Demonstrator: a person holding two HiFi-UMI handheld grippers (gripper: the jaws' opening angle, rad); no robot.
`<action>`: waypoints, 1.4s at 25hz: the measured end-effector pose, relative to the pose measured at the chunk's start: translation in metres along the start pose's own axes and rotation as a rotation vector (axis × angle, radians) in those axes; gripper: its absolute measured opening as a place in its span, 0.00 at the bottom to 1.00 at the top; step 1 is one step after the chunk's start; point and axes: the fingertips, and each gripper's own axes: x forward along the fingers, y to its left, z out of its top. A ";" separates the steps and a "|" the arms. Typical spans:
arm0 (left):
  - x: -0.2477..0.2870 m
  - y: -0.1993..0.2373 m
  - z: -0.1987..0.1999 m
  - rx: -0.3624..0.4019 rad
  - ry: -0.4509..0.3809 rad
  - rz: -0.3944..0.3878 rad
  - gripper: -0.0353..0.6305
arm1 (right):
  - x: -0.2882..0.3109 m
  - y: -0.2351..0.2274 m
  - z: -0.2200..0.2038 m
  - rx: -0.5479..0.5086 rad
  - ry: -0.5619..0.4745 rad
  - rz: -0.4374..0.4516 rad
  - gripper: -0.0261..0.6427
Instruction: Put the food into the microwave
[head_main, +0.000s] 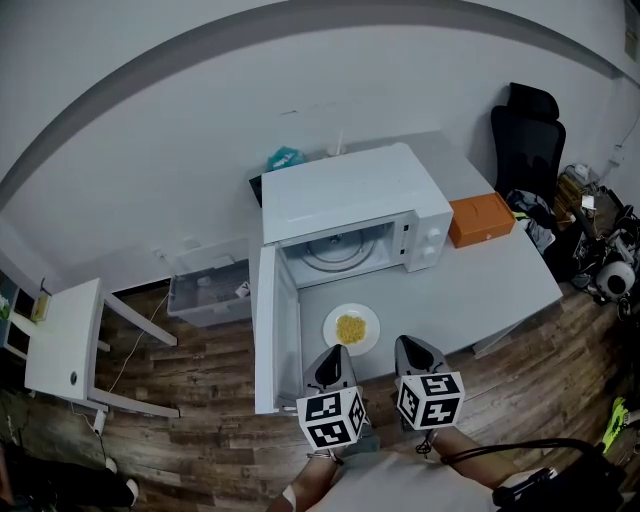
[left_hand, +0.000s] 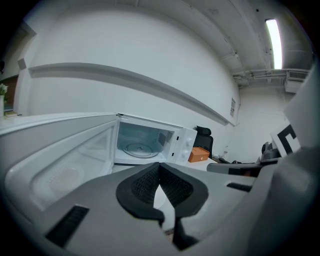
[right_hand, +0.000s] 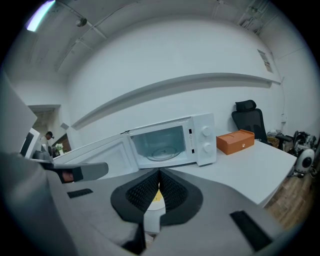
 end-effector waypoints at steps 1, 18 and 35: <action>0.004 0.001 0.001 -0.002 0.002 -0.002 0.06 | 0.005 0.001 0.002 -0.003 0.001 0.003 0.06; 0.064 0.026 0.036 -0.030 -0.016 0.004 0.06 | 0.072 0.001 0.036 -0.020 0.013 0.027 0.06; 0.072 0.021 0.027 -0.054 0.020 0.118 0.06 | 0.092 -0.005 0.039 -0.036 0.061 0.172 0.06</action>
